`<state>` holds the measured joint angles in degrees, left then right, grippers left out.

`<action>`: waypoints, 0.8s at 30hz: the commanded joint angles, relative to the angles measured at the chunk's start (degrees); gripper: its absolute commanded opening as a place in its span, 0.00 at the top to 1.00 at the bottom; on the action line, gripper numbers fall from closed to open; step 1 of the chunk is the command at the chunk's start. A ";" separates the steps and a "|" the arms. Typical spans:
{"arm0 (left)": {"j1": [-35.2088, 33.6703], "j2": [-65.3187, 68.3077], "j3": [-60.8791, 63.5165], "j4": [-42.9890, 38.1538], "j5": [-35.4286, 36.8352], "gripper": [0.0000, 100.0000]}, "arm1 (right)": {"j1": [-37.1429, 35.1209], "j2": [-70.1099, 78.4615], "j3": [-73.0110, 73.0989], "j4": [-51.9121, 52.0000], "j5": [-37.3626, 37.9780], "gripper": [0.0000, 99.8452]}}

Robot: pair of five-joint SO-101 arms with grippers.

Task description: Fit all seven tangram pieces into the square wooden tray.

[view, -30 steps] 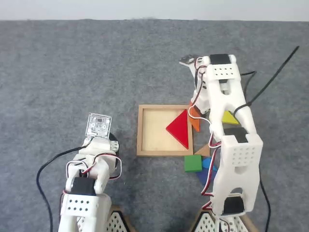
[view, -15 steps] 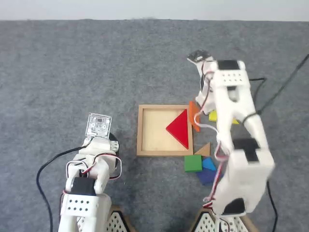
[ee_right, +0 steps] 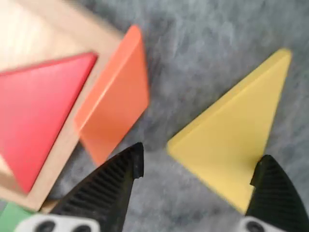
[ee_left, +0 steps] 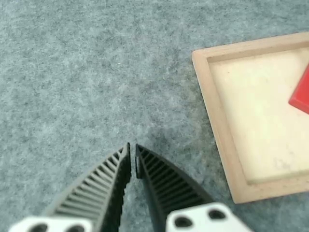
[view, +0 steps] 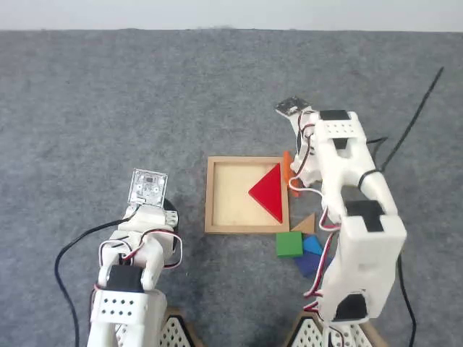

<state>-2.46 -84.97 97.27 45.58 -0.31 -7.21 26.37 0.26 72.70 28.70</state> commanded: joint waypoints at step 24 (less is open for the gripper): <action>-0.26 -0.70 -0.48 0.09 0.44 0.98 | 2.33 5.23 -10.11 3.21 -3.16 0.73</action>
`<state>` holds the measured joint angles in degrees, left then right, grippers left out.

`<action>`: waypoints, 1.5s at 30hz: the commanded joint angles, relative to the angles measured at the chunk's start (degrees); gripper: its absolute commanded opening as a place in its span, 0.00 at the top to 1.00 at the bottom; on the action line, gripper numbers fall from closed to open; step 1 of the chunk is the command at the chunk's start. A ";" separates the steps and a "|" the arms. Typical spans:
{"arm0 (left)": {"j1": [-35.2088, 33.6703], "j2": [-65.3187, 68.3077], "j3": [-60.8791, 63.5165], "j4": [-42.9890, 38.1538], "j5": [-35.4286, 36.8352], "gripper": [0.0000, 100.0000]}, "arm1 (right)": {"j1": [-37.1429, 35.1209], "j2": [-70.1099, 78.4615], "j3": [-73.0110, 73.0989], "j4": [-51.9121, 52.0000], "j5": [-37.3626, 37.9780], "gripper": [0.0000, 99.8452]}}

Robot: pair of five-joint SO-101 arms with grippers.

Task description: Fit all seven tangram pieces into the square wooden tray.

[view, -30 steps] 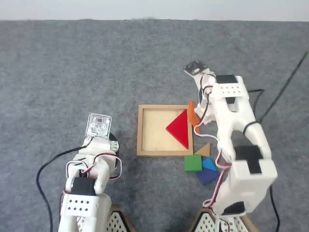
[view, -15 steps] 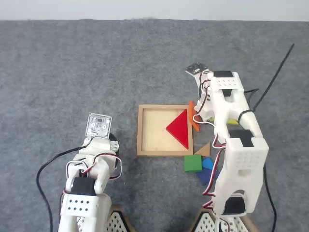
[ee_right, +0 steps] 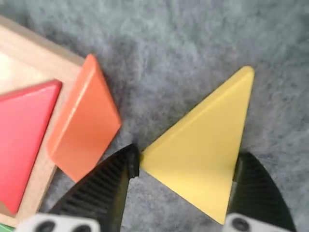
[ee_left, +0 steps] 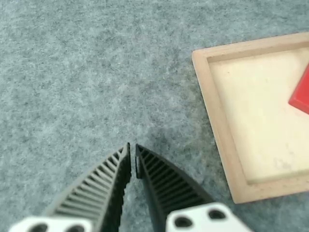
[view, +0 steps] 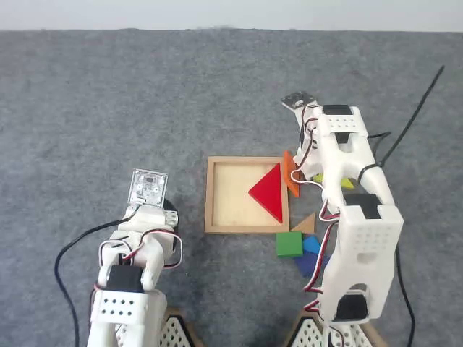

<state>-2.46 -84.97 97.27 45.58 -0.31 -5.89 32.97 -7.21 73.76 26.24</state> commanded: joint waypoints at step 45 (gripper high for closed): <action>-0.26 -0.70 -0.48 0.09 0.44 0.98 | -29.05 -11.74 2.46 -2.95 17.14 0.73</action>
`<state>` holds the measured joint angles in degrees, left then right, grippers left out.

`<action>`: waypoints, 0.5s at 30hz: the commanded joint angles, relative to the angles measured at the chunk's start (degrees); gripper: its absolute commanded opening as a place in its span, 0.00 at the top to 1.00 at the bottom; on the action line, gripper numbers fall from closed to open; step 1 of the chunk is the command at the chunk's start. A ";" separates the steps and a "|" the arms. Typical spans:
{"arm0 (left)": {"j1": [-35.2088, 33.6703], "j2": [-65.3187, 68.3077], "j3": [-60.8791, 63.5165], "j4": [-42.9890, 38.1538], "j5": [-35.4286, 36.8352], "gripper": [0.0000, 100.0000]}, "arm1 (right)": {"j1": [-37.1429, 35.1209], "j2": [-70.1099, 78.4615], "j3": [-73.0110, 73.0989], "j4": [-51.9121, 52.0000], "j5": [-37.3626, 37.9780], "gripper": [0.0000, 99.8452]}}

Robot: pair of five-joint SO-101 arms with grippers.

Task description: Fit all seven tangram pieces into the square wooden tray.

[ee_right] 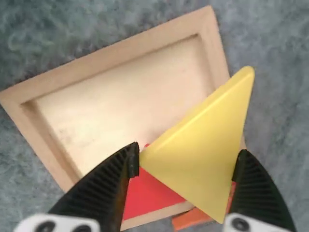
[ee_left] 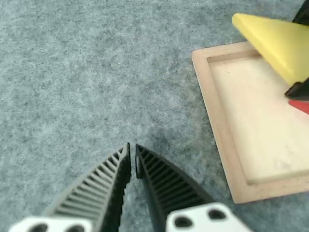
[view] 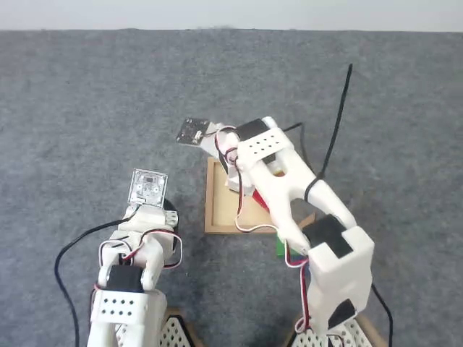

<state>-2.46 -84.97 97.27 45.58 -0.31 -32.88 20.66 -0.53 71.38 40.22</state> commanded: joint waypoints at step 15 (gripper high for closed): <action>-0.26 -0.70 -0.48 0.09 0.44 0.98 | -3.47 4.26 -5.36 -0.84 6.59 0.73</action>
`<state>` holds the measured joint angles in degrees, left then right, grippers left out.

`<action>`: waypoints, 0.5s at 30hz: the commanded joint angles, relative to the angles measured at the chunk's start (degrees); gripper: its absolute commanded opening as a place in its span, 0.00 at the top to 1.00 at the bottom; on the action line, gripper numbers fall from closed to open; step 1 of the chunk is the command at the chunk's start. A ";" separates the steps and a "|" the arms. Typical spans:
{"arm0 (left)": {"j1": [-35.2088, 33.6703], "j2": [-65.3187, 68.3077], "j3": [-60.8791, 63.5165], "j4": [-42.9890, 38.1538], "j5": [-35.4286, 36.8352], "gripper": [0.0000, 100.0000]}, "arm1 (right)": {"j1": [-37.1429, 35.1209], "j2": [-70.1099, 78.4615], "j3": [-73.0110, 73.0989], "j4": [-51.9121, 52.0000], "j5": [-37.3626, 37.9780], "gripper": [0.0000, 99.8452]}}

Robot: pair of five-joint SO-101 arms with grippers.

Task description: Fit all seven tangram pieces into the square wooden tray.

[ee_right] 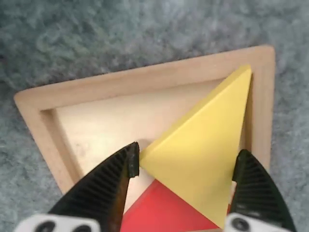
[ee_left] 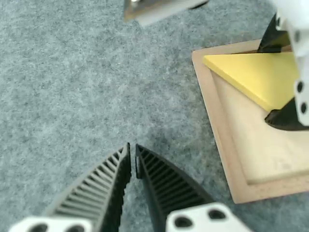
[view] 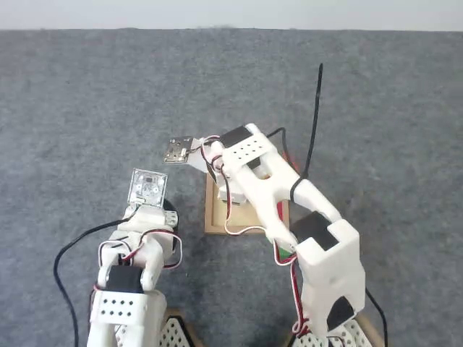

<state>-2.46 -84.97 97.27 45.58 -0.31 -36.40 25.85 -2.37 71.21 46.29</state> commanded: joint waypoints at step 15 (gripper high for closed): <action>-0.26 -0.70 -0.48 0.09 0.44 0.98 | 1.19 -1.45 -5.54 1.54 0.79 0.53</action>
<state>-2.46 -84.97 97.27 45.58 -0.31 -36.31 25.85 -4.48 71.21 46.29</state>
